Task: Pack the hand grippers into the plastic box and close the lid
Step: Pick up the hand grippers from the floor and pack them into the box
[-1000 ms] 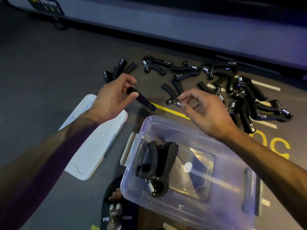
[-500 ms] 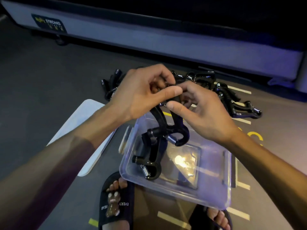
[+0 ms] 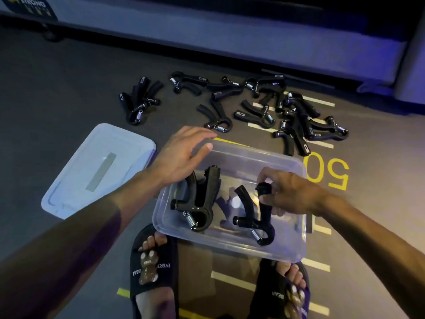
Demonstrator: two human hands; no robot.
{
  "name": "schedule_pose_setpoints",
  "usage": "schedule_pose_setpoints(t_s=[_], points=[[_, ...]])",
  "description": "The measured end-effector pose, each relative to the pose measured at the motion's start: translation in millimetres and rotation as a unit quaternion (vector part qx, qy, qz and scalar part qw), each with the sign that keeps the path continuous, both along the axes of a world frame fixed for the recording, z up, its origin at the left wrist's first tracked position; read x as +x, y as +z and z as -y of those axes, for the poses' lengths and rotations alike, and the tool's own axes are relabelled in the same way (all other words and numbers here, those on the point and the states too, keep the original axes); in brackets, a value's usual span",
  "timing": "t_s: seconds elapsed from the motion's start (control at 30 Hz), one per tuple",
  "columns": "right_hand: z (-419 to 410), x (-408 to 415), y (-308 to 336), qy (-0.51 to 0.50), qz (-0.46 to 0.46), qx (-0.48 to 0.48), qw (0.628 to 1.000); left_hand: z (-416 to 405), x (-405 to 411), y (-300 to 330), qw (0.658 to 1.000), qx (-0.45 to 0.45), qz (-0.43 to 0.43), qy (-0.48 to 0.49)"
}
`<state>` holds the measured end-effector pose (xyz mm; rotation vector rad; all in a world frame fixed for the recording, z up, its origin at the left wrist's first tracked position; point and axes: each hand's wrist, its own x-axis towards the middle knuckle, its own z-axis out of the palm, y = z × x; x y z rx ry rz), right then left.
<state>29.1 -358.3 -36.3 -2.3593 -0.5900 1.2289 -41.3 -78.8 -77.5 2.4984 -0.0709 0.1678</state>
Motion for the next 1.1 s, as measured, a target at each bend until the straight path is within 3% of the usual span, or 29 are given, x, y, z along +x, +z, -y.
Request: schedule_pose_setpoints(t_s=[0.3, 0.47, 0.57, 1.1], points=[[-35, -4, -75, -0.131, -0.066, -0.034, 0.989, -7, -7, -17, 0.997, -0.043, -0.042, 0.041], [-38, -3, -85, -0.007, 0.049, -0.120, 0.992, -8, -5, -19, 0.998, -0.036, -0.042, 0.036], [-39, -7, -91, 0.023, 0.070, -0.130, 0.989, -8, -5, -17, 0.998, -0.032, -0.038, 0.035], [-37, -24, -103, 0.152, 0.050, -0.156, 0.975, -7, -6, -17, 0.998, -0.028, -0.037, 0.040]])
